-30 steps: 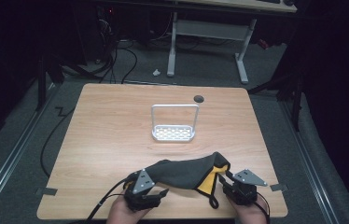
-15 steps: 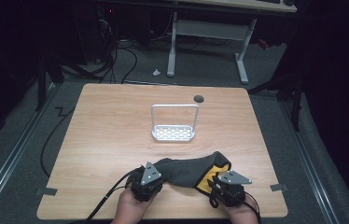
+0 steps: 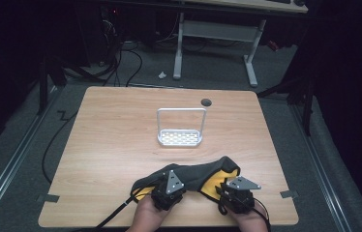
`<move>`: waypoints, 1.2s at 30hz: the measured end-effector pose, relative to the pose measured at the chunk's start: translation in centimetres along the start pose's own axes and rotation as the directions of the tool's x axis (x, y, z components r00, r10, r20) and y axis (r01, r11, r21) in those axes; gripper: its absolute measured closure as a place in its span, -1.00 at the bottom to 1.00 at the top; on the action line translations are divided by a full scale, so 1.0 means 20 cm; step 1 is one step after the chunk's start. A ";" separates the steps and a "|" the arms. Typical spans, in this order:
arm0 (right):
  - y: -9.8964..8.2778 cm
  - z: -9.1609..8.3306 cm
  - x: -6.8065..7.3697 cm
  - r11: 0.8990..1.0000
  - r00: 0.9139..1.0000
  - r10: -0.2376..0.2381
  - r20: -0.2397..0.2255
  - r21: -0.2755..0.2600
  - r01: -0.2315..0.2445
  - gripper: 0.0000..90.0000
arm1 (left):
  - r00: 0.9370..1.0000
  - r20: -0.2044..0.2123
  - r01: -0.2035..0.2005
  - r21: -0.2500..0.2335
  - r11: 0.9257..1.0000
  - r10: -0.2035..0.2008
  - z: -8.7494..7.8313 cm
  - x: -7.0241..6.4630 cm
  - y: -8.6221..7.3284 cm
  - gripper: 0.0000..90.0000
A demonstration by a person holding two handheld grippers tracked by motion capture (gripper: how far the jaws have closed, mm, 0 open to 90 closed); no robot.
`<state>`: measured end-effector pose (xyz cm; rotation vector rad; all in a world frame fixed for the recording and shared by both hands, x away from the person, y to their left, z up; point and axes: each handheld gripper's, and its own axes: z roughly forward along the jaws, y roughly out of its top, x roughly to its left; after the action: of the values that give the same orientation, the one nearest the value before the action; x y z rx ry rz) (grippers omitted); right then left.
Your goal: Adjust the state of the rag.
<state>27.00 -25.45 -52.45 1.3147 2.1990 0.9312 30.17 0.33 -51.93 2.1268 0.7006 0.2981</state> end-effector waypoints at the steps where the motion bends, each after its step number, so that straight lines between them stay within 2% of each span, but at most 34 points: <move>1: 0.00 0.00 0.00 1.000 1.000 -0.009 0.002 0.006 0.009 0.65 | 1.000 0.005 0.010 -0.013 1.000 -0.010 -0.02 0.01 0.01 0.91; 3: 0.00 0.00 0.00 1.000 1.000 -0.007 0.006 0.011 0.007 0.69 | 0.998 0.033 0.056 -0.050 0.997 -0.054 -0.09 0.04 0.03 0.92; 6: 0.00 0.00 -0.01 1.000 1.000 -0.014 0.018 0.020 0.014 0.71 | 0.992 0.043 0.121 -0.125 0.985 -0.116 -0.24 0.15 0.09 0.92; 9: -0.01 -0.01 -0.02 0.999 0.999 -0.020 0.033 0.027 0.019 0.71 | 0.985 0.007 0.173 -0.156 0.972 -0.174 -0.33 0.31 0.14 0.91; 10: -0.01 -0.02 -0.03 0.999 0.999 -0.018 0.035 0.031 0.017 0.71 | 0.980 -0.002 0.197 -0.158 0.967 -0.200 -0.34 0.37 0.14 0.91; 12: -0.03 -0.04 -0.05 0.999 0.999 -0.027 0.043 0.036 0.025 0.71 | 0.969 0.007 0.246 -0.139 0.959 -0.248 -0.34 0.48 0.15 0.91; 13: -0.03 -0.05 -0.06 0.999 0.999 -0.023 0.047 0.042 0.021 0.71 | 0.965 0.003 0.262 -0.121 0.957 -0.264 -0.32 0.52 0.14 0.91; 15: -0.05 -0.08 -0.09 0.998 0.998 -0.023 0.062 0.052 0.020 0.72 | 0.960 -0.024 0.275 -0.092 0.957 -0.278 -0.28 0.59 0.12 0.90; 17: -0.06 -0.09 -0.13 0.999 0.998 -0.001 0.066 0.047 -0.002 0.73 | 0.955 -0.029 0.293 -0.060 0.954 -0.295 -0.21 0.64 0.10 0.89; 19: -0.07 -0.09 -0.14 0.999 0.998 0.009 0.069 0.044 -0.012 0.73 | 0.952 -0.043 0.302 -0.031 0.953 -0.303 -0.15 0.66 0.08 0.85; 21: -0.07 -0.09 -0.14 0.999 0.997 0.005 0.079 0.046 -0.009 0.72 | 0.942 -0.042 0.332 -0.031 0.943 -0.333 -0.12 0.67 0.05 0.63; 22: -0.07 -0.09 -0.15 0.999 0.997 0.012 0.079 0.043 -0.016 0.72 | 0.939 -0.039 0.341 -0.042 0.939 -0.342 -0.14 0.67 0.04 0.56; 24: -0.07 -0.10 -0.15 0.999 0.997 0.029 0.068 0.042 -0.032 0.69 | 0.938 -0.057 0.339 -0.075 0.938 -0.343 -0.20 0.65 0.01 0.46; 25: -0.07 -0.10 -0.16 0.998 0.998 0.034 0.061 0.043 -0.037 0.68 | 0.938 -0.052 0.336 -0.099 0.937 -0.342 -0.24 0.63 0.00 0.42; 26: -0.07 -0.11 -0.16 0.998 0.997 0.040 0.063 0.041 -0.042 0.68 | 0.944 -0.041 0.320 -0.111 0.941 -0.326 -0.28 0.60 -0.02 0.41; 27: -0.07 -0.11 -0.16 0.999 0.997 0.036 0.066 0.037 -0.038 0.67 | 0.952 -0.042 0.298 -0.110 0.948 -0.304 -0.31 0.56 -0.04 0.40; 28: -0.07 -0.12 -0.17 0.999 0.997 0.036 0.072 0.030 -0.039 0.67 | 0.956 -0.035 0.286 -0.109 0.952 -0.291 -0.34 0.52 -0.06 0.39; 29: -0.07 -0.13 -0.17 0.999 0.996 0.044 0.081 0.021 -0.046 0.67 | 0.959 0.007 0.284 -0.095 0.954 -0.285 -0.36 0.47 -0.09 0.36; 30: -0.07 -0.14 -0.17 0.999 0.995 0.051 0.088 0.006 -0.051 0.67 | 0.964 0.015 0.267 -0.080 0.960 -0.267 -0.37 0.43 -0.10 0.29; 31: -0.06 -0.15 -0.17 0.999 0.994 0.050 0.095 -0.004 -0.050 0.66 | 0.971 0.015 0.240 -0.065 0.969 -0.239 -0.37 0.37 -0.13 0.24; 33: -0.06 -0.17 -0.17 0.999 0.994 0.047 0.103 -0.031 -0.044 0.64 | 0.977 0.013 0.212 -0.039 0.976 -0.212 -0.36 0.31 -0.17 0.11; 35: -0.05 -0.19 -0.15 0.997 0.995 0.053 0.088 -0.058 -0.048 0.60 | 0.982 -0.009 0.189 -0.004 0.982 -0.189 -0.35 0.27 -0.23 -0.01; 36: -0.04 -0.19 -0.13 0.997 0.995 0.047 0.082 -0.071 -0.041 0.58 | 0.984 -0.034 0.174 0.005 0.985 -0.174 -0.34 0.26 -0.25 -0.06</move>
<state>25.36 -29.33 -50.33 1.3500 2.0636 0.9426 29.63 10.23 -51.92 2.0559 0.9021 0.2364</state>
